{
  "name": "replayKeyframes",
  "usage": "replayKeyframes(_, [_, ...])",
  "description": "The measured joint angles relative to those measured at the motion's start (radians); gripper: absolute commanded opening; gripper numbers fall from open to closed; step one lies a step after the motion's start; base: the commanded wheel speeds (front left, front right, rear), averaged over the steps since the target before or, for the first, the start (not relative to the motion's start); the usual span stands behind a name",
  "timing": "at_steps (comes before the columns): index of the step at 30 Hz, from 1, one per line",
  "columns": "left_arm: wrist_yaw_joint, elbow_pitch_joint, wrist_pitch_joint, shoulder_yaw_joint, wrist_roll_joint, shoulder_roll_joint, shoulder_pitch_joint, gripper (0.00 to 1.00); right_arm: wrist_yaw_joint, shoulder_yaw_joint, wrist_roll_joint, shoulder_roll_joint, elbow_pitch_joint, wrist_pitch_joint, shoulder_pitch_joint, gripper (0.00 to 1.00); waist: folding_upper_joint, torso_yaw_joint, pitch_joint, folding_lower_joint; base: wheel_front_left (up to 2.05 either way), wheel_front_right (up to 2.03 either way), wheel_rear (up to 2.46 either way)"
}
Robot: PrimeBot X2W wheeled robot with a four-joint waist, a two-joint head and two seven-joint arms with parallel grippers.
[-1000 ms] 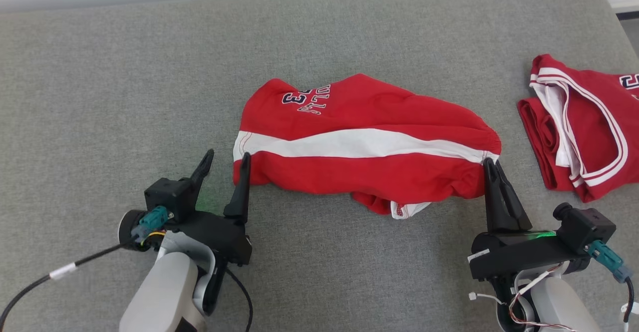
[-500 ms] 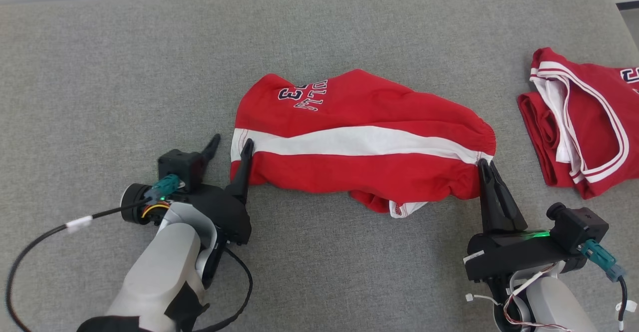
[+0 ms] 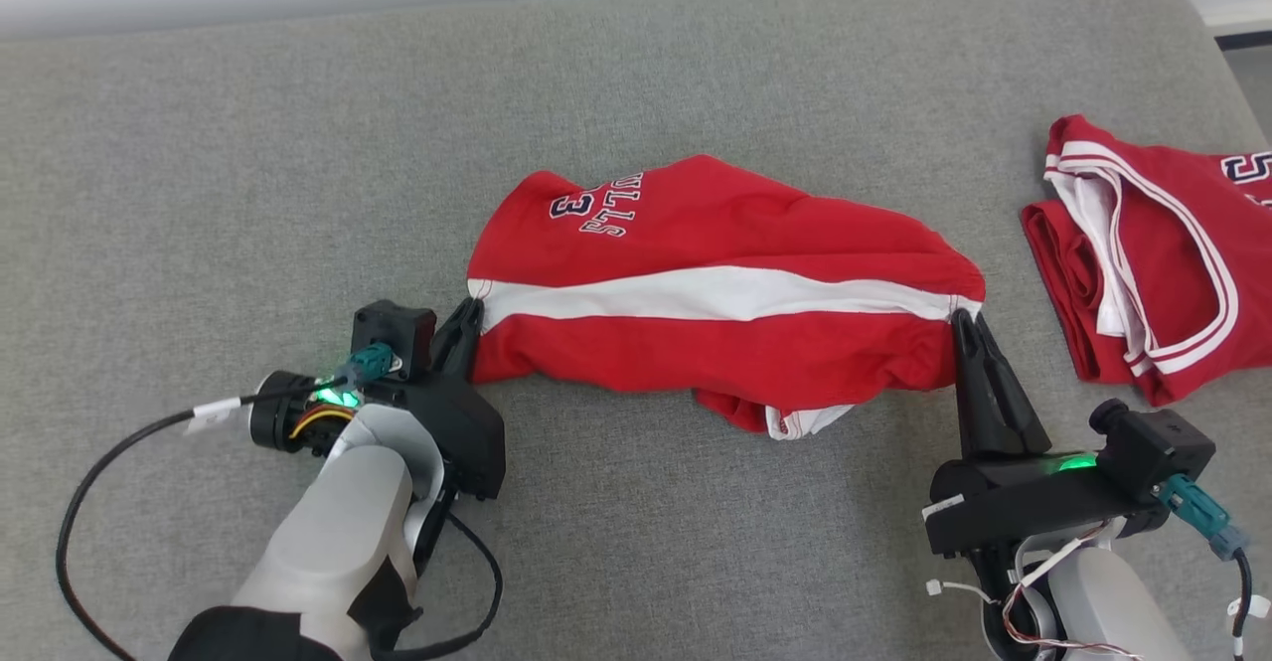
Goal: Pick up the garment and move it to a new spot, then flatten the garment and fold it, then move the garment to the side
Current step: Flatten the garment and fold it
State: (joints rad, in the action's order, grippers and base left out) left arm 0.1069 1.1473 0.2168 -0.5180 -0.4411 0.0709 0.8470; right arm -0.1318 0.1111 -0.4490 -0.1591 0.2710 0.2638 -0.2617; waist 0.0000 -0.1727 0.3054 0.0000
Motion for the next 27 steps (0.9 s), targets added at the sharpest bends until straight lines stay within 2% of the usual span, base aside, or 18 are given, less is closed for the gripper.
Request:
replayKeyframes(4, [-0.002, -0.014, 0.030, 0.012, -0.013, 0.002, -0.021, 0.00, 0.000, 0.002, -0.010, 0.005, -0.039, 0.000, -0.002, 0.00, 0.0001, 0.008, -0.032, 0.0000, 0.00, 0.00, 0.00])
replayKeyframes(7, [-0.002, -0.059, 0.040, 0.030, -0.021, 0.025, -0.031, 0.00, 0.000, 0.015, -0.035, 0.003, -0.071, 0.000, -0.019, 0.00, 0.0000, 0.019, -0.067, 0.0000, 0.00, 0.00, 0.00])
replayKeyframes(16, [-0.004, -0.294, 0.045, 0.084, 0.003, 0.168, 0.019, 0.00, 0.000, 0.060, -0.143, -0.061, -0.123, -0.001, -0.160, 0.00, 0.0000, 0.067, -0.205, 0.0000, 0.00, 0.00, 0.00])
replayKeyframes(22, [-0.019, -0.448, -0.045, 0.094, 0.021, 0.263, 0.111, 0.00, 0.000, 0.099, -0.216, -0.117, -0.120, -0.020, -0.276, 0.00, -0.0001, 0.120, -0.287, -0.0002, 0.00, 0.00, 0.00])
replayKeyframes(27, [-0.036, -0.529, -0.150, 0.088, 0.038, 0.326, 0.149, 0.00, 0.000, 0.141, -0.258, -0.131, -0.034, -0.072, -0.408, 0.00, -0.0001, 0.174, -0.302, -0.0003, 0.00, 0.00, 0.00])
